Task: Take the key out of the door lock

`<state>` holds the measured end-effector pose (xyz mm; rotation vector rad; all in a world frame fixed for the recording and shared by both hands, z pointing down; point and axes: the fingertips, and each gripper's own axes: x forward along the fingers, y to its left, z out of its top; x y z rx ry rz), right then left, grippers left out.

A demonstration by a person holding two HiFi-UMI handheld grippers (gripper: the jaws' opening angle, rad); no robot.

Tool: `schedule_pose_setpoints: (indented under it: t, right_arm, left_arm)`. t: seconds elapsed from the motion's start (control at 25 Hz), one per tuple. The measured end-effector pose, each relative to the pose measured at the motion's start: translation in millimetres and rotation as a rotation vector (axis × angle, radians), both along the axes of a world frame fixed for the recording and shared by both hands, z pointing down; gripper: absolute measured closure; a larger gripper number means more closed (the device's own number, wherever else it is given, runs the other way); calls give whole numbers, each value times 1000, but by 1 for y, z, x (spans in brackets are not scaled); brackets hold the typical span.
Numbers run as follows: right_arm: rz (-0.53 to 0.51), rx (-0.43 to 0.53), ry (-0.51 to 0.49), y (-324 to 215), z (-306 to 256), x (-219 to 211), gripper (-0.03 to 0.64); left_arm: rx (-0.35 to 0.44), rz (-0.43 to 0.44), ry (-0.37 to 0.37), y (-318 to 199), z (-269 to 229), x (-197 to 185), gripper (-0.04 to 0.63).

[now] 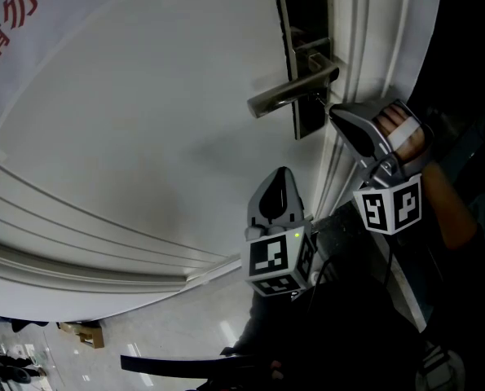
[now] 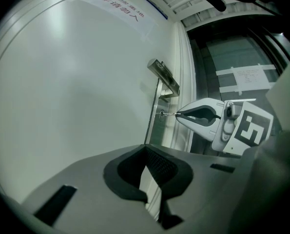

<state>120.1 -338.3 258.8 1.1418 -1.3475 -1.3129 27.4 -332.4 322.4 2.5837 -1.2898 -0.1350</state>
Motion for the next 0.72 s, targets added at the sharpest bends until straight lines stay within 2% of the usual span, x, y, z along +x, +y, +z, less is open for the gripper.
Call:
schedule_pose_setpoints:
  t: [0.72]
  right_arm:
    - [-1,8,11,3,0,0,604]
  left_arm:
    - [-4,-2,-7,1,6,-1,595]
